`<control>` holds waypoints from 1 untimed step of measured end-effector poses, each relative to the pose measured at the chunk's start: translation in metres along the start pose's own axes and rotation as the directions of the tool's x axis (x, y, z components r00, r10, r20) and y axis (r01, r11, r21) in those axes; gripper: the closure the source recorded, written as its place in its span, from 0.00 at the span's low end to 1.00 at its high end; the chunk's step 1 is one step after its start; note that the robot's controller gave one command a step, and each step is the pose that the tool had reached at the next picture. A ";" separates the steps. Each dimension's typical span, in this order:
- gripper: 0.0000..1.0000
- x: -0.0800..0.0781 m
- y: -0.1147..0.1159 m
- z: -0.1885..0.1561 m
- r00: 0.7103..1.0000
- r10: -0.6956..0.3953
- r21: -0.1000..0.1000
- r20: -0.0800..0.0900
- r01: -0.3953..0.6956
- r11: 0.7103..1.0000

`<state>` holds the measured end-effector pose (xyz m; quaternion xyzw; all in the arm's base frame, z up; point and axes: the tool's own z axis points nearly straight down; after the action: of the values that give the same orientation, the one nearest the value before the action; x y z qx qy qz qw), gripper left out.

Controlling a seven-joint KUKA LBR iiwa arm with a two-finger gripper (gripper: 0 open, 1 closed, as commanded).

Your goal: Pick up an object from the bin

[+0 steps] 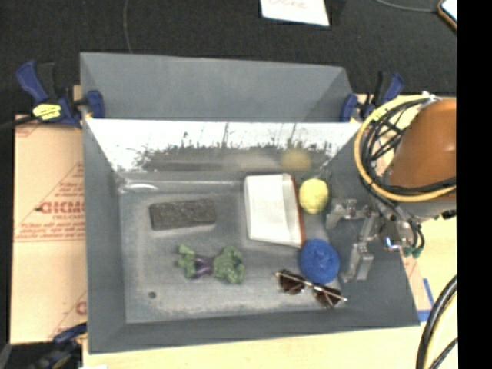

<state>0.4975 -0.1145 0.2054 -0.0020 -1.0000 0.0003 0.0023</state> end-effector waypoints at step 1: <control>0.00 -0.002 0.001 -0.005 1.000 -0.005 0.002 0.008 0.005 1.000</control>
Offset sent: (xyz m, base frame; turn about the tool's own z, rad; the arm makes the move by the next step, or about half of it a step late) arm 0.0317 -0.0386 -0.1354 -0.3731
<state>0.4991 -0.1139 0.2099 0.0006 -1.0000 0.0011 -0.0017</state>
